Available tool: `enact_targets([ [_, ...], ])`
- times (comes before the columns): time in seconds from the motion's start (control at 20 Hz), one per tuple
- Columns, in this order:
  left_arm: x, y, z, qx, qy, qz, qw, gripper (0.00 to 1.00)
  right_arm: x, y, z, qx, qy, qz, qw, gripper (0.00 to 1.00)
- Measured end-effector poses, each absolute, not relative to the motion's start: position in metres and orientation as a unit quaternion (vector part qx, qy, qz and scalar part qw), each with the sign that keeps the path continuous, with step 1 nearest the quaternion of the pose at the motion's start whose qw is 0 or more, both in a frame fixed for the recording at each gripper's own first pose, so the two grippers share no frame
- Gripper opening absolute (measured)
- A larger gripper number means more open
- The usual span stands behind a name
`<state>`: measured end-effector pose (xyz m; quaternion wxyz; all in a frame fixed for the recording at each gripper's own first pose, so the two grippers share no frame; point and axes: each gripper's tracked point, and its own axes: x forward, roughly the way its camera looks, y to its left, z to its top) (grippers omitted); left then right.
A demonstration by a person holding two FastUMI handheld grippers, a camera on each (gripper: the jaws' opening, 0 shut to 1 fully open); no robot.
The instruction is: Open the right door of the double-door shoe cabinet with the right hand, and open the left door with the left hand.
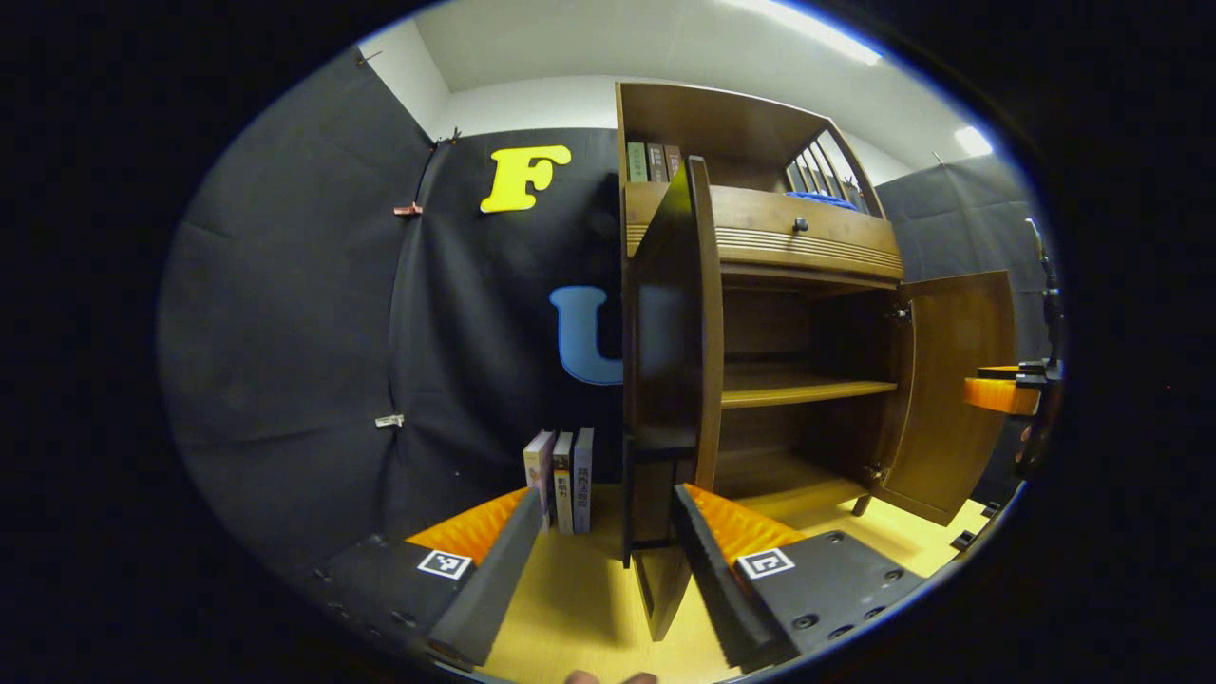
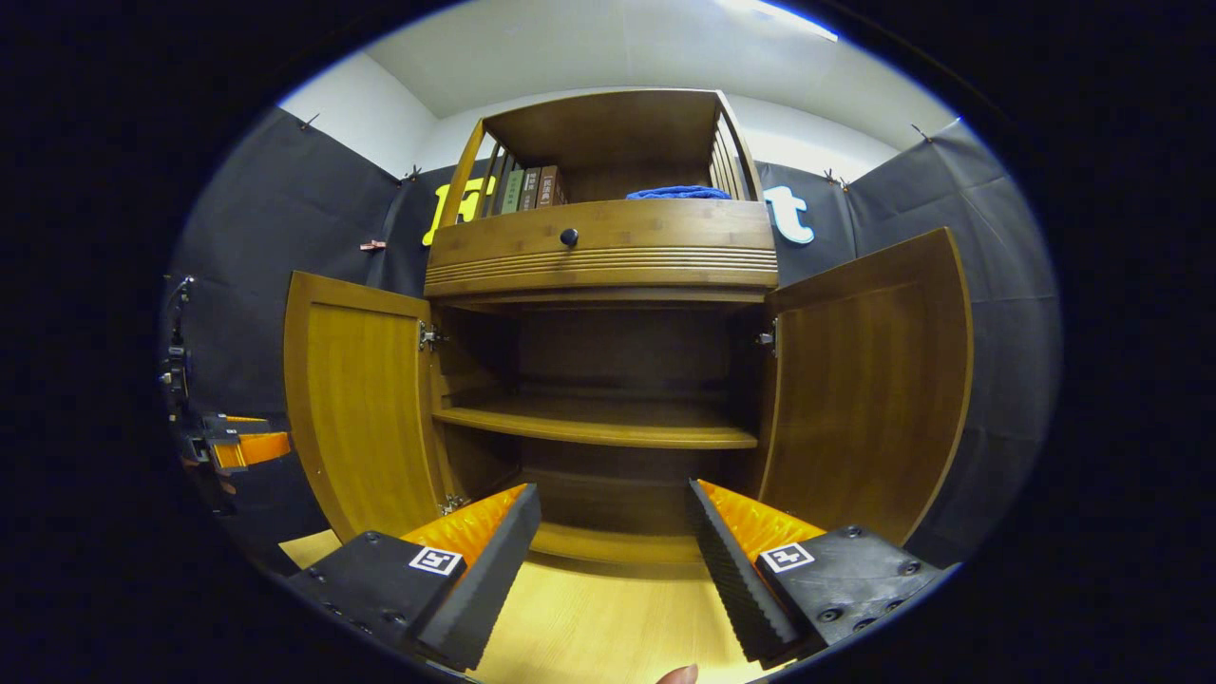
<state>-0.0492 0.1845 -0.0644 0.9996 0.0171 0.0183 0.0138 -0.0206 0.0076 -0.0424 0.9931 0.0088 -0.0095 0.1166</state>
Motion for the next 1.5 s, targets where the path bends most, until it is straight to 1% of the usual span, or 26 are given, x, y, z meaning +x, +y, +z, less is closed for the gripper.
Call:
enact_targets([
  [0.05, -0.054, 0.181, -0.061, 0.015, 0.015, 0.013, 1.0, 0.94, -0.018, 0.01, -0.041, 0.01, -0.011, 0.12, 0.993, 0.98],
  [0.1, -0.056, 0.18, -0.057, 0.013, 0.013, 0.018, 1.0, 0.97, -0.017, 0.014, -0.04, 0.011, -0.011, 0.123, 0.992, 0.98],
  [0.2, -0.06, 0.174, -0.054, 0.006, 0.015, 0.027, 1.0, 0.98, -0.015, 0.018, -0.038, 0.014, -0.012, 0.127, 0.992, 0.98],
  [0.3, -0.06, 0.16, -0.052, -0.003, 0.018, 0.029, 0.999, 0.96, -0.013, 0.017, -0.035, 0.014, -0.013, 0.122, 0.992, 0.98],
  [0.5, -0.05, 0.124, -0.054, -0.017, 0.03, 0.007, 0.999, 0.95, -0.012, 0.009, -0.034, 0.005, -0.014, 0.102, 0.995, 0.98],
  [0.55, -0.047, 0.115, -0.053, -0.018, 0.03, 0.002, 0.999, 0.95, -0.012, 0.007, -0.033, 0.002, -0.015, 0.096, 0.995, 0.95],
  [0.6, -0.044, 0.107, -0.051, -0.016, 0.03, -0.004, 0.999, 0.95, -0.013, 0.005, -0.032, 0.001, -0.017, 0.092, 0.996, 0.98],
  [0.65, -0.041, 0.097, -0.052, -0.012, 0.031, -0.012, 0.999, 0.95, -0.013, 0.002, -0.032, 0.001, -0.018, 0.088, 0.996, 0.95],
  [0.7, -0.037, 0.087, -0.052, -0.006, 0.032, -0.02, 0.999, 0.95, -0.013, 0.001, -0.031, 0.001, -0.019, 0.083, 0.996, 0.98],
  [0.8, -0.03, 0.071, -0.05, 0.003, 0.03, -0.035, 0.999, 0.95, -0.011, -0.004, -0.032, 0.001, -0.017, 0.073, 0.997, 0.98],
  [1.0, -0.021, 0.056, -0.046, 0.013, 0.022, -0.037, 0.999, 0.95, -0.012, -0.017, -0.038, -0.006, -0.006, 0.046, 0.999, 0.98],
  [1.05, -0.017, 0.05, -0.044, 0.016, 0.019, -0.04, 0.999, 0.95, -0.014, -0.018, -0.039, -0.006, -0.005, 0.043, 0.999, 0.96],
  [1.1, -0.015, 0.046, -0.044, 0.02, 0.017, -0.041, 0.999, 0.95, -0.016, -0.02, -0.04, -0.005, -0.004, 0.04, 0.999, 0.98],
  [1.15, -0.013, 0.044, -0.044, 0.028, 0.017, -0.039, 0.999, 0.95, -0.017, -0.021, -0.042, -0.004, -0.002, 0.038, 0.999, 0.95],
  [1.25, -0.013, 0.038, -0.042, 0.036, 0.015, -0.039, 0.998, 0.95, -0.019, -0.023, -0.044, -0.003, 0.0, 0.033, 0.999, 1.0],
  [1.4, -0.011, 0.029, -0.046, 0.037, 0.018, -0.05, 0.998, 0.95, -0.022, -0.024, -0.046, -0.003, 0.006, 0.032, 0.999, 1.0],
  [1.45, -0.011, 0.026, -0.045, 0.037, 0.016, -0.053, 0.998, 0.94, -0.024, -0.025, -0.046, -0.006, 0.004, 0.033, 0.999, 0.96],
  [1.5, -0.009, 0.022, -0.044, 0.036, 0.015, -0.056, 0.998, 0.94, -0.025, -0.028, -0.045, -0.011, 0.002, 0.029, 1.0, 0.98],
])
